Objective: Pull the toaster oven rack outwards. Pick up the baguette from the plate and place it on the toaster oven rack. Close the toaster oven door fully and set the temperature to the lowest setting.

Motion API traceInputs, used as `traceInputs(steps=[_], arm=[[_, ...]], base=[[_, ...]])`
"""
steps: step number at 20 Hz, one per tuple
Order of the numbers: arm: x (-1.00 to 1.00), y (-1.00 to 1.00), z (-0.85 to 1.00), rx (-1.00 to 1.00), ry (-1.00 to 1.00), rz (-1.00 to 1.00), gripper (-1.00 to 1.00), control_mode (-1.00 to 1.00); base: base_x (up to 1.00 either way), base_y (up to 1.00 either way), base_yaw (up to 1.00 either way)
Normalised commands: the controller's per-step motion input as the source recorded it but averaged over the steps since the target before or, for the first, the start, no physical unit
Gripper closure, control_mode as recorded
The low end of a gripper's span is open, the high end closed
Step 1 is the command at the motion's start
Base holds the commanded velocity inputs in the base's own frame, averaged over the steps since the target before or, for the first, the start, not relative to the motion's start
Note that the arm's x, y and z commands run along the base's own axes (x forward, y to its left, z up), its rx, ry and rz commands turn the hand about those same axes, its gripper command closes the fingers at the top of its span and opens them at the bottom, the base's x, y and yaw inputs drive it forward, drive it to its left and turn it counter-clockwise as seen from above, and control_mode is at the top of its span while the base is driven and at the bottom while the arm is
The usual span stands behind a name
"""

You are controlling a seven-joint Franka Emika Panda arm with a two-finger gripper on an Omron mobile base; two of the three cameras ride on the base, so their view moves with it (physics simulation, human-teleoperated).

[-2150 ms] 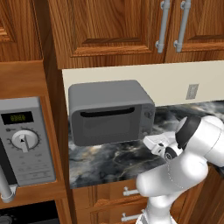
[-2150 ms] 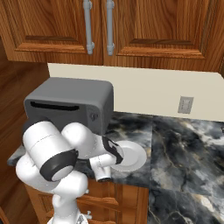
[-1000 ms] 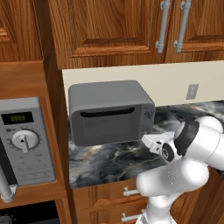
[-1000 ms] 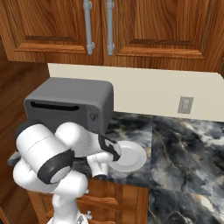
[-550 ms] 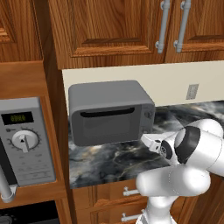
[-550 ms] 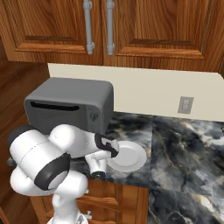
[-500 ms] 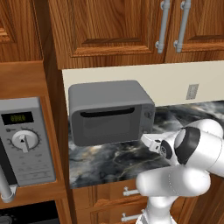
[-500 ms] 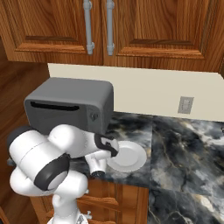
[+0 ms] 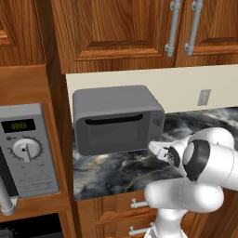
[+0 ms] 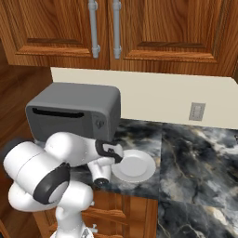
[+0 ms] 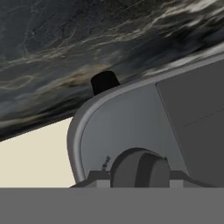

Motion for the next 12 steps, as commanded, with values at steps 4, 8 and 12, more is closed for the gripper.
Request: traceInputs(steps=[4, 8, 12], arm=[[0.25, 0.6, -0.08, -0.04, 0.11, -0.22, 1.0, -1.0], [0.17, 0.5, -0.1, -0.02, 0.07, -0.18, 1.0, -1.0], [0.01, 0.24, -0.01, 0.0, 0.05, -0.06, 1.0, -1.0]], base=[[0.0, 0.0, 0.0], [0.0, 0.0, 0.0], [0.0, 0.0, 0.0]])
